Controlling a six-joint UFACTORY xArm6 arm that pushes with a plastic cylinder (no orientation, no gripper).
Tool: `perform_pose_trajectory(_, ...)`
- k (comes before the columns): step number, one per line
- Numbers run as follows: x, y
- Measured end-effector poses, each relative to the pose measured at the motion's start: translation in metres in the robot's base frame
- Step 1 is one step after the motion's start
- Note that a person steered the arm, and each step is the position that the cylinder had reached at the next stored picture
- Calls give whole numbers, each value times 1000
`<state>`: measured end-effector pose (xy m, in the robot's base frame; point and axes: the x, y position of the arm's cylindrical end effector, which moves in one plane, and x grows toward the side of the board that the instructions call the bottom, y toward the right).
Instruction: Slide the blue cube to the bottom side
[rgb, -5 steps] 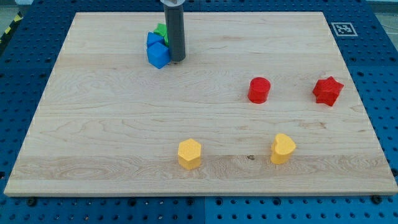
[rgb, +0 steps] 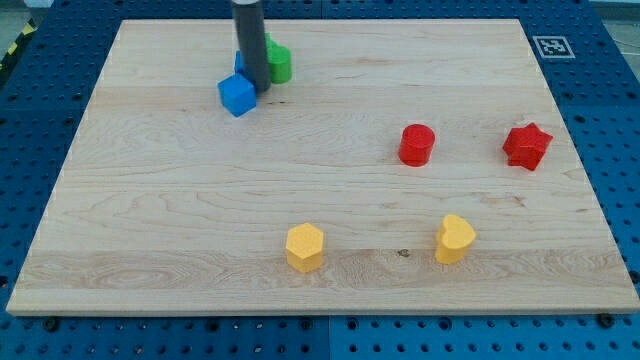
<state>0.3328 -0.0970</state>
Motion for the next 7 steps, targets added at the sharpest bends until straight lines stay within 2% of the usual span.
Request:
perform_pose_trajectory(1,23,-16)
perform_pose_trajectory(4,11,-26)
perform_pose_trajectory(5,12,-51)
perform_pose_trajectory(7,66,-51)
